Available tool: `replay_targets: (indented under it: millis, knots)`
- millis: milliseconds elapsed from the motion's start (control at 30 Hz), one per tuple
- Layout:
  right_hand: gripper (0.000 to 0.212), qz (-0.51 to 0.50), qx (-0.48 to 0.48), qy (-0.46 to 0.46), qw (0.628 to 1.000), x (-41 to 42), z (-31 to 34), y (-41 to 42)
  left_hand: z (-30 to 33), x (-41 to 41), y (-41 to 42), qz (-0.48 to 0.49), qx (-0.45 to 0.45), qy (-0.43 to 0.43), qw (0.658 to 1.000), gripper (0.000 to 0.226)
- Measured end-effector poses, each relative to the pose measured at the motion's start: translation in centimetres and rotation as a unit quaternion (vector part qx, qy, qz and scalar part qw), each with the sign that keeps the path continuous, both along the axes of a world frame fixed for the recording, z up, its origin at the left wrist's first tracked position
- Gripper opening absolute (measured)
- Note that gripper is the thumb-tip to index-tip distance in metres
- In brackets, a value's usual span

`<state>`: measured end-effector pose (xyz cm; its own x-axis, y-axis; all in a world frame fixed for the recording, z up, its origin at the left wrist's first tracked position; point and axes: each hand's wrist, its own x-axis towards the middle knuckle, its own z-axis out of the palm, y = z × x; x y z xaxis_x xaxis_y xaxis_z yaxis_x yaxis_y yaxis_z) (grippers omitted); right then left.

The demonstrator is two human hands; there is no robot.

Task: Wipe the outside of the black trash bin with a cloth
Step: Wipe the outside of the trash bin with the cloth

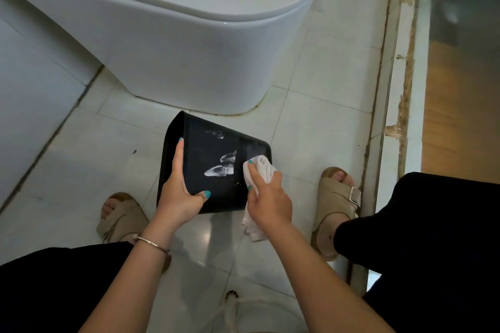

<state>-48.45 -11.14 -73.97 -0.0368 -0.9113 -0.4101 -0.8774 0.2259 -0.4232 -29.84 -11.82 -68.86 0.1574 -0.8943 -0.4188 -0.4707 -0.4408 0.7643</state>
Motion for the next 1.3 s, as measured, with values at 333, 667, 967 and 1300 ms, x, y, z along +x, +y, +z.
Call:
replay_targets:
  millis: [333,667,967,1300]
  knots:
    - [0.046,-0.01,-0.033,0.02,0.999,0.6,-0.7,-5.6,0.0,1.3,0.3,-0.016,0.016,0.042,0.999,0.119]
    - [0.049,-0.01,-0.077,0.015,0.997,0.9,-1.4,-7.2,0.1,0.2,0.8,0.039,-0.001,0.016,0.999,0.121]
    - [0.052,-0.061,0.026,-0.071,0.995,-1.0,-0.3,-4.0,0.4,-0.4,0.8,-0.005,-0.005,0.044,0.999,0.116]
    - [0.047,-0.094,0.012,-0.056,0.994,-0.3,-0.1,-4.1,0.7,-1.0,0.2,-0.074,-0.012,0.098,0.992,0.115]
